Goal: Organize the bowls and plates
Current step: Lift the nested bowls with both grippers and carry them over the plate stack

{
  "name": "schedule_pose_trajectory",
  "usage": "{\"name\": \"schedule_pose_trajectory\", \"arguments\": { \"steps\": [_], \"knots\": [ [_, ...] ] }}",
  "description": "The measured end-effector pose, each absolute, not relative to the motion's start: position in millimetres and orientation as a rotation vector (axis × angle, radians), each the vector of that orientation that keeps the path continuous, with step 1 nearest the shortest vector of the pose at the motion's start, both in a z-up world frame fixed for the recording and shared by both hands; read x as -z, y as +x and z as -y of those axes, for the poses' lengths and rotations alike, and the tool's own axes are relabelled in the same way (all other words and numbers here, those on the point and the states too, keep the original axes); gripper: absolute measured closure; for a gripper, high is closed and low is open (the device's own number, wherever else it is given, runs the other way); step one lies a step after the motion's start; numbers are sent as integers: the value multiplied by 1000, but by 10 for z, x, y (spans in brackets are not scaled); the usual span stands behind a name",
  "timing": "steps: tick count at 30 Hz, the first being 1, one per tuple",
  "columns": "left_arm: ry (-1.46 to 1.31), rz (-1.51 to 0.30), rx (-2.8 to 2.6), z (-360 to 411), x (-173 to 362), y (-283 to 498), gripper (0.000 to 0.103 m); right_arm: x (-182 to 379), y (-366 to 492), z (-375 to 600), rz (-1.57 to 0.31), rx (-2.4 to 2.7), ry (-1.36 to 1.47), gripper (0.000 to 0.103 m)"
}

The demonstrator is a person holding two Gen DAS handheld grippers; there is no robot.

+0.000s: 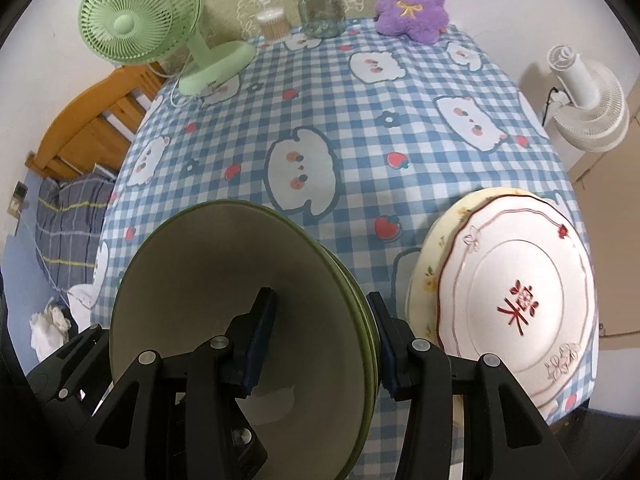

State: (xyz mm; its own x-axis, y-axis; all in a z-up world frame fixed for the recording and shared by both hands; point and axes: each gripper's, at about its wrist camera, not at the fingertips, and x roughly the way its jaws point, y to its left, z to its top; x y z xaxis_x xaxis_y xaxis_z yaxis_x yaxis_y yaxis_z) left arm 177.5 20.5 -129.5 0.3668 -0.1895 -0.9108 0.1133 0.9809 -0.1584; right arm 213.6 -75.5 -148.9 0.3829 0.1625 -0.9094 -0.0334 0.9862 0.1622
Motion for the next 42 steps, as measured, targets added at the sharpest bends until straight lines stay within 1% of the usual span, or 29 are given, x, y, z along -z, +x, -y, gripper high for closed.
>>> {"name": "schedule_pose_trajectory", "arguments": {
  "steps": [12,42],
  "knots": [
    [-42,-1115,178,-66,996,1623,48,1206,1965,883,-1105,-129,133,53],
    [-96,-1058,79,897,750,1577,48,869,1987,1878,-1058,-213,53,53]
  ]
}}
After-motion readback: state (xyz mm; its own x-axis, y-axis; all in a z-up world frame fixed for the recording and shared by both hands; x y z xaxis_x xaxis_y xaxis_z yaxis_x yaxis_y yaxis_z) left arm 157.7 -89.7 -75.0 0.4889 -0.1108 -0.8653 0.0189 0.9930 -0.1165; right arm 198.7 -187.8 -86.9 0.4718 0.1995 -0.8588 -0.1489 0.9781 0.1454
